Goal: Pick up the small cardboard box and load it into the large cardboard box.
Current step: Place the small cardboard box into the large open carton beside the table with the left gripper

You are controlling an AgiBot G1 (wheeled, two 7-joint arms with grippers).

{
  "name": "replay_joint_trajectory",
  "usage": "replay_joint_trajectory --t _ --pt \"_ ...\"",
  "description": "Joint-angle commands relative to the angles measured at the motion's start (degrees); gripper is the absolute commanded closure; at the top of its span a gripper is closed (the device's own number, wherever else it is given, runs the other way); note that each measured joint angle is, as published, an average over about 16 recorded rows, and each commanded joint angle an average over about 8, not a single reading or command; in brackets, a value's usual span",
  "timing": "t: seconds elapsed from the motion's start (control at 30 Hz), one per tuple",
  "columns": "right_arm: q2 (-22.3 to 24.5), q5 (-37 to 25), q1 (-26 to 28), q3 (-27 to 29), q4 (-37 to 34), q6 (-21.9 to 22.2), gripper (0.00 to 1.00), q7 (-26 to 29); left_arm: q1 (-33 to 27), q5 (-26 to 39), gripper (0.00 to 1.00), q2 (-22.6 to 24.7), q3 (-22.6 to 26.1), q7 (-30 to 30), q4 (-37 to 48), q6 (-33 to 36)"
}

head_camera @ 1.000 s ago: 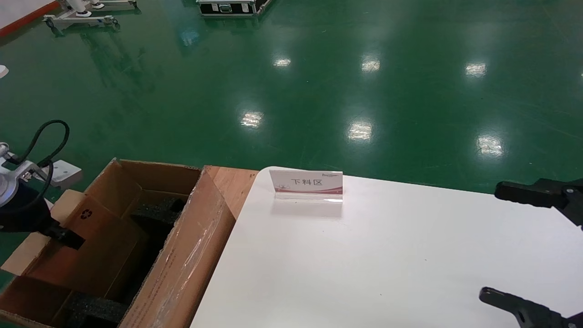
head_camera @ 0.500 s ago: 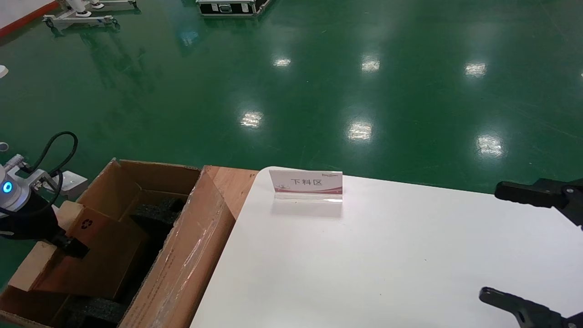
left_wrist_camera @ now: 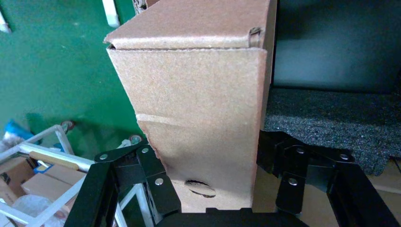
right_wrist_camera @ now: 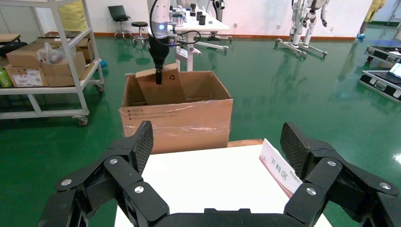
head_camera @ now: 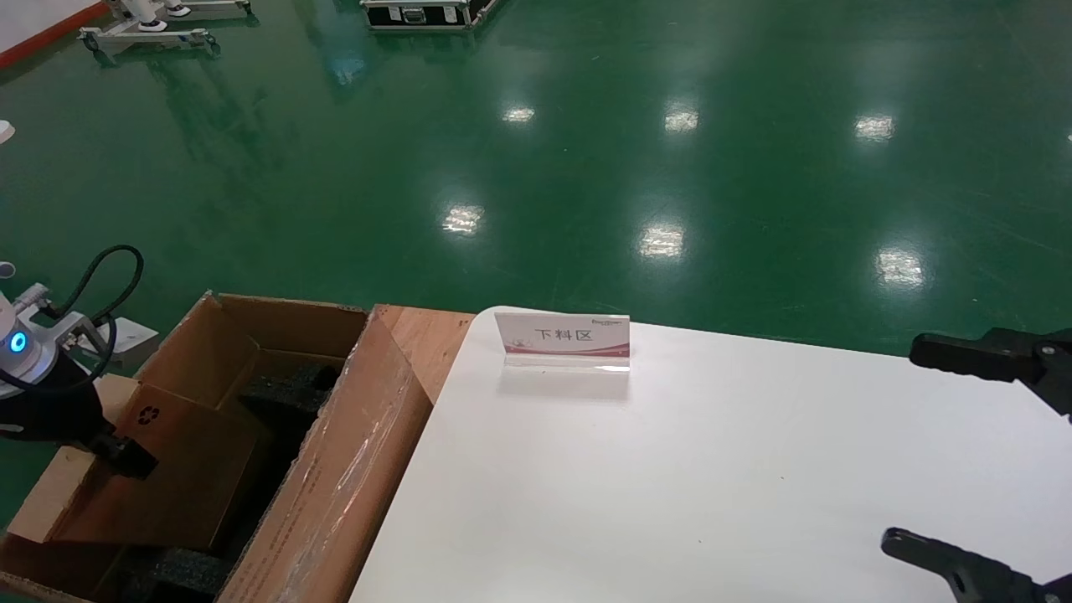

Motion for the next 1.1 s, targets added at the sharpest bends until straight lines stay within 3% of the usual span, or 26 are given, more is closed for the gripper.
replay_joint_trajectory --t 0.03,0.93,1.1 --pt "0.0 0.0 0.0 0.0 0.0 0.0 0.0 0.0 -0.07 0.04 0.0 -0.07 0.03 -0.05 -0.12 0.05" --pt "0.0 0.0 0.0 0.02 0.0 0.0 0.0 0.0 -0.82 0.33 0.0 -0.65 -0.12 -0.29 -1.29 -0.27" --pt "0.0 0.01 0.01 0.01 -0.02 0.0 0.0 -0.01 -1.81 -0.02 0.0 -0.94 -0.88 2.0 -3.45 -1.12"
